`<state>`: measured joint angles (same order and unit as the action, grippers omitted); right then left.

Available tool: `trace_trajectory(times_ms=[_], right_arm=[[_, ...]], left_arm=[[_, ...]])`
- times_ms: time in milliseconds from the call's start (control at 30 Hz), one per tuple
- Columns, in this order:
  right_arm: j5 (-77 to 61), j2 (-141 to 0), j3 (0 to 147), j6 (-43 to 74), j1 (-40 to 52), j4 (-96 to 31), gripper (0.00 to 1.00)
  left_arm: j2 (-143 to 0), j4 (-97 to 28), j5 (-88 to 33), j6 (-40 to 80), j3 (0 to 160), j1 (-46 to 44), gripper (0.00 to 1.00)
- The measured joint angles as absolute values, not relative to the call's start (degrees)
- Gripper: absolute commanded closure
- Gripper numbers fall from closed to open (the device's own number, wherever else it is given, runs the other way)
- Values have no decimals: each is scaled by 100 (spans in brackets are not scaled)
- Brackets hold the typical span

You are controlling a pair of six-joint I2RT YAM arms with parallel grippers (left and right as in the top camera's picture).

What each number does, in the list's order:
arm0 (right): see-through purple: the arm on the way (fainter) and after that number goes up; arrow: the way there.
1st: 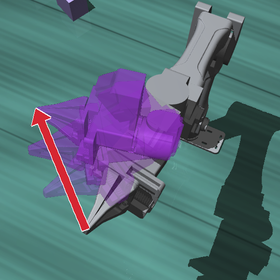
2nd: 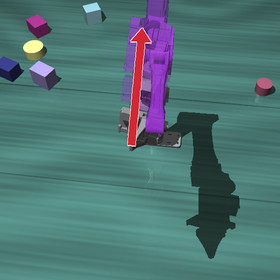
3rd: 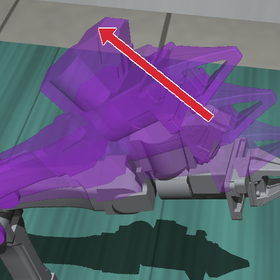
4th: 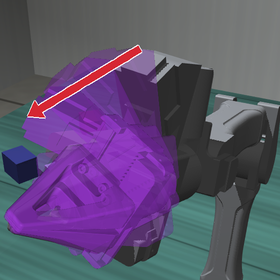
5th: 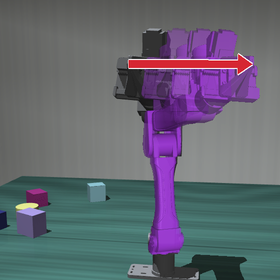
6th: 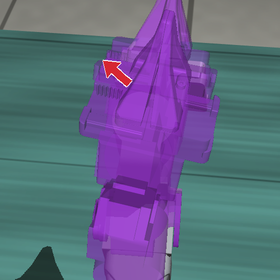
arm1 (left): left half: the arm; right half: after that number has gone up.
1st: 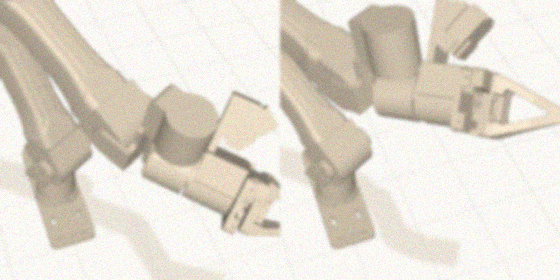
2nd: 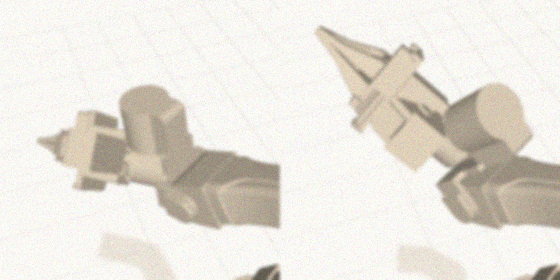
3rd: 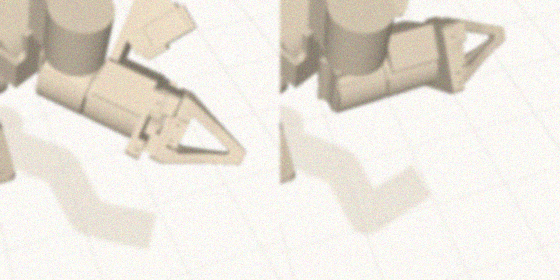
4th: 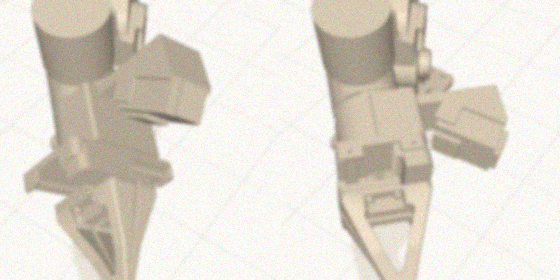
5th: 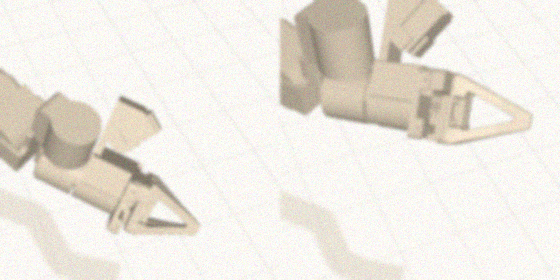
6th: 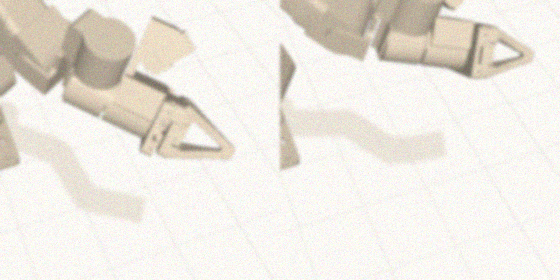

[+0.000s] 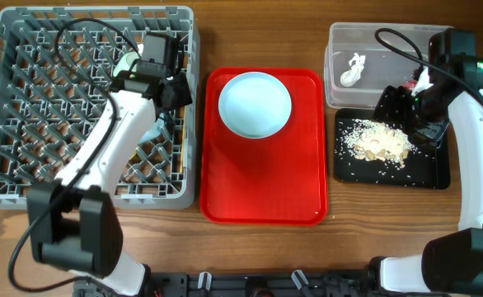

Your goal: Sort waste into correct bins and load items into the dishwasher rack

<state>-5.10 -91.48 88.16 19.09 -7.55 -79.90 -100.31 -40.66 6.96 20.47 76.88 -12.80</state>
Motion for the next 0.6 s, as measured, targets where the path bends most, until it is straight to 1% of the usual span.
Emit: trace_trajectory(times_ms=[33,67,367,500,600], right_arm=[[-510,-9148,8816,1909,-755,-7990,14],[-510,-9148,8816,1909,-755,-7992,14],[-510,-9148,8816,1911,-755,-7990,14],[-508,-9150,8816,1911,-755,-7981,14],[-510,-9150,8816,1911,-755,-7972,14]], left_arm=[[-10077,-4069,692,2029,7688,-1280,39],[-10088,-4066,681,2018,7688,-1278,37],[-10088,-4042,609,2021,7688,-1334,35],[-10079,-3632,528,1946,7688,-1719,35],[-10073,-3186,237,1710,7684,-2300,32]])
